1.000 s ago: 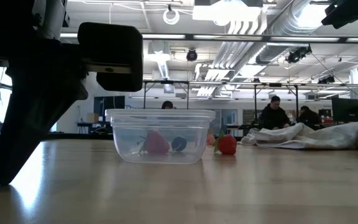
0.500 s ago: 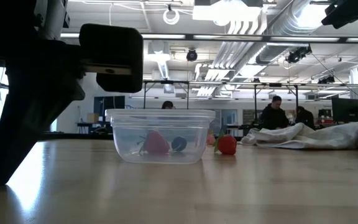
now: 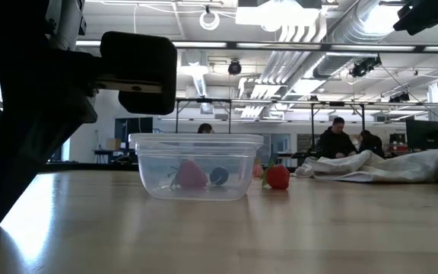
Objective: Pick and placing Produce into tupperware
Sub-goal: Put the red cherry into the transparent container
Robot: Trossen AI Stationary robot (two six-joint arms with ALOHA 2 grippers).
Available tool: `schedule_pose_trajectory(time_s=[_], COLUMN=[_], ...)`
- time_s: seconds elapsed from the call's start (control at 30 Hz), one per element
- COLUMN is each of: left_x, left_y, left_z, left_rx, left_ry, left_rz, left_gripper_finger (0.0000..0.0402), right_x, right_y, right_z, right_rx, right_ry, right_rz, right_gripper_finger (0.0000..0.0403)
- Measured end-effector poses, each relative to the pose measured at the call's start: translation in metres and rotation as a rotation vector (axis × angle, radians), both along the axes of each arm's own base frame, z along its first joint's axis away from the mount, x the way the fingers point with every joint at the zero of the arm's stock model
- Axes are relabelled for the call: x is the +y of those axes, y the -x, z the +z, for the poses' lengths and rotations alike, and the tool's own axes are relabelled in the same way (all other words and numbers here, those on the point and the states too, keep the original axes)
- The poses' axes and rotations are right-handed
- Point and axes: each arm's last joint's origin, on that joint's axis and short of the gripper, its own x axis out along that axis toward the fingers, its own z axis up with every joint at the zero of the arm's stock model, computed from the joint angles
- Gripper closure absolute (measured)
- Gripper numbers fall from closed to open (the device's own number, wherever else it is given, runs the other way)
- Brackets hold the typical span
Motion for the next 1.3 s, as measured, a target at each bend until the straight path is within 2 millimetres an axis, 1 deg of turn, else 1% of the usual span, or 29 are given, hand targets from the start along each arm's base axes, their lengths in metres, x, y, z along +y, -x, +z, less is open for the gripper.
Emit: schedule_pose_trajectory(time_s=[0.17,0.3,0.5,0.7,0.8,0.87,0.93,1.07,1.17,1.23,1.3], left_x=[-0.001,-0.004,-0.004,-0.005,-0.001,0.006,0.018,0.050,0.079,0.097,0.114], left_y=[-0.001,-0.007,-0.010,-0.019,-0.027,-0.034,-0.042,-0.059,-0.069,-0.074,-0.077], left_z=[0.004,0.014,0.026,0.052,0.069,0.082,0.096,0.125,0.144,0.151,0.151], left_rx=[0.022,0.000,0.005,-0.049,-0.087,-0.104,-0.125,-0.182,-0.228,-0.247,-0.248], left_ry=[-0.012,-0.001,-0.009,-0.081,-0.101,-0.101,-0.099,-0.085,-0.077,-0.079,-0.078], left_rz=[0.000,-0.003,-0.005,-0.017,-0.011,0.014,0.048,0.137,0.202,0.237,0.272], left_gripper_finger=[0.0338,0.0340,0.0331,0.0330,0.0330,0.0330,0.0330,0.0330,0.0330,0.0330,0.0330], right_x=[0.000,0.000,0.000,0.000,0.000,0.000,0.000,0.000,0.000,0.000,0.000], right_y=[0.000,0.000,0.000,0.000,0.000,0.000,0.000,0.000,0.000,0.000,0.000], right_z=[0.000,0.000,0.000,0.000,0.000,0.000,0.000,0.000,0.000,0.000,0.000], right_rx=[0.000,0.000,0.000,0.000,0.000,0.000,0.000,0.000,0.000,0.000,0.000], right_ry=[0.000,0.000,0.000,0.000,0.000,0.000,0.000,0.000,0.000,0.000,0.000], right_rz=[0.000,0.000,0.001,0.000,0.001,0.000,0.000,0.000,0.000,0.001,0.000], right_gripper_finger=[0.0402,0.0402,0.0402,0.0402,0.0402,0.0402,0.0402,0.0402,0.0402,0.0402,0.0402])
